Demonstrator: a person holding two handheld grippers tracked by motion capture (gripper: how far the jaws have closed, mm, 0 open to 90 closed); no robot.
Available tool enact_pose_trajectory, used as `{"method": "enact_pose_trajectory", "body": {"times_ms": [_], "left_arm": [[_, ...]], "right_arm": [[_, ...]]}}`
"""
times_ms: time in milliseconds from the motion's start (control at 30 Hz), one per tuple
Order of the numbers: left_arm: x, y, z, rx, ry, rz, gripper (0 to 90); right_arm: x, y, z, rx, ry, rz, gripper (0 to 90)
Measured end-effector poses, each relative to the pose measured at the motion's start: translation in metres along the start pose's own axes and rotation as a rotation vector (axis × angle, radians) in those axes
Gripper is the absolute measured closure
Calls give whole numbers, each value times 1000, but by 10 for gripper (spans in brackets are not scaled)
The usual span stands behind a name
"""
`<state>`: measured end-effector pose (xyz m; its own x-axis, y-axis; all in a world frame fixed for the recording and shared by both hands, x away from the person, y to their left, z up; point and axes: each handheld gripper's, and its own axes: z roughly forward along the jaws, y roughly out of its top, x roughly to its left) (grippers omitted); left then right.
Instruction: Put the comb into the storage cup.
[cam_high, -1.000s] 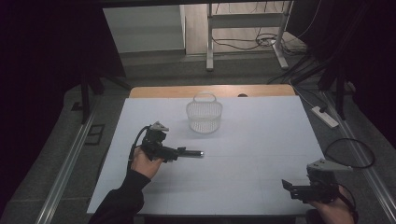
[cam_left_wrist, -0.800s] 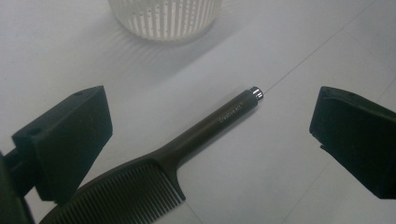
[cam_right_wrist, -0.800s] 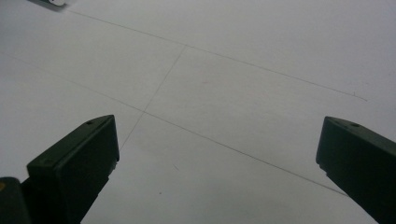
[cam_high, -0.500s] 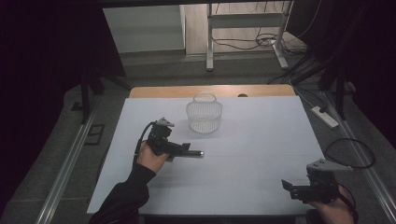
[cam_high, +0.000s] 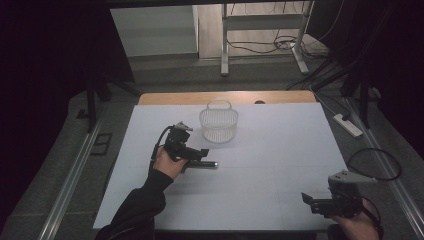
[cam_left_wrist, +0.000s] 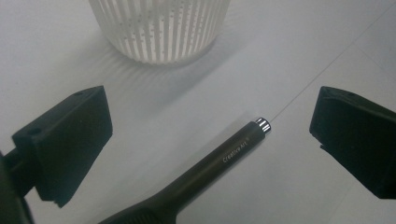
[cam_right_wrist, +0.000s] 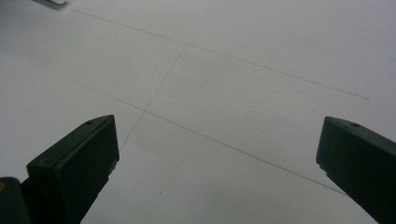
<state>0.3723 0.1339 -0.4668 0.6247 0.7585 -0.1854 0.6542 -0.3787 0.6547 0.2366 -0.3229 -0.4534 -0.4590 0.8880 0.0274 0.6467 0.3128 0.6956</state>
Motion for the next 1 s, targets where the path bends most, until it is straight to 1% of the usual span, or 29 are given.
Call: {"method": "enact_pose_trajectory", "body": {"times_ms": [433,633,767,800,867,933,1000], "left_arm": [[-2,14,19,23,8,13,0],[-4,19,29,37,-7,13,0],[-8,21,35,52,5,27,0],[-8,20,35,54,8,31,13],[-9,19,35,54,6,37,97],[-9,18,34,61,-3,48,239],[-9,18,34,74,-5,46,406]], "right_arm": [[0,0,0,2,1,2,0],[-1,0,0,4,1,3,0],[-1,0,0,4,1,4,0],[-1,0,0,3,0,4,0],[-1,0,0,3,1,5,0],[-1,0,0,2,1,6,0],[-1,0,0,4,2,7,0]]}}
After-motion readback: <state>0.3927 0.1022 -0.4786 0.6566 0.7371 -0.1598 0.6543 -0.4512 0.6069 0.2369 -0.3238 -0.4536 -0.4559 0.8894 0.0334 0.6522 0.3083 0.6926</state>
